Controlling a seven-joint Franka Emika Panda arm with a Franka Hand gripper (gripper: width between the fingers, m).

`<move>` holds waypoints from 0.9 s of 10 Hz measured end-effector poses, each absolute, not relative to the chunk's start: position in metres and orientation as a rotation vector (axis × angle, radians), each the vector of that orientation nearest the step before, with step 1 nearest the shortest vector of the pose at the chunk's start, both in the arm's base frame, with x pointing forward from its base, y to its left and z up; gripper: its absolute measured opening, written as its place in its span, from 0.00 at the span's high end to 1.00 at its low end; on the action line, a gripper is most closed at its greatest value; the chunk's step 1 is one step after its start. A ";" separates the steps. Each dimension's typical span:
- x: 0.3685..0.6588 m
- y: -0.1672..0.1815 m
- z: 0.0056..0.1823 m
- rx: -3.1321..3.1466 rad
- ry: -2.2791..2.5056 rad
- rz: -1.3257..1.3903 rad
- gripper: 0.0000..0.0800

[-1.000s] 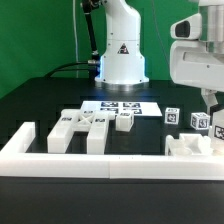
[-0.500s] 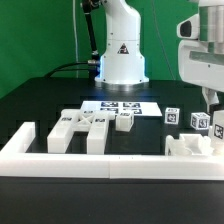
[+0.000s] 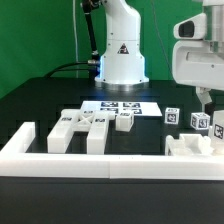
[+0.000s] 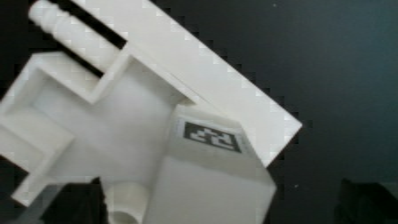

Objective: Assemble chair

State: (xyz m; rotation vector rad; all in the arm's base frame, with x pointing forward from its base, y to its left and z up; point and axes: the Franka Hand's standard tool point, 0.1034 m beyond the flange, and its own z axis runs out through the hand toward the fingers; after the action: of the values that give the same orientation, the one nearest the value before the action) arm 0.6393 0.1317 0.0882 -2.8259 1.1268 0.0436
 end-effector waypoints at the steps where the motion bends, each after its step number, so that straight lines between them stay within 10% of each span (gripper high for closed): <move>1: 0.640 0.132 0.088 -2.869 1.005 0.033 0.19; 9: 0.641 0.129 0.088 -3.052 -0.030 -0.030 0.19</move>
Offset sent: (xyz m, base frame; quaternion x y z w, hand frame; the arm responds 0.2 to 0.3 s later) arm -0.0004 -0.0015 -0.0014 0.0013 0.0154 -0.1741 0.9846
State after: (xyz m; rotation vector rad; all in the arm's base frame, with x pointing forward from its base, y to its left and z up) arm 0.6409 0.1287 0.0876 -3.0520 -0.0297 -0.0299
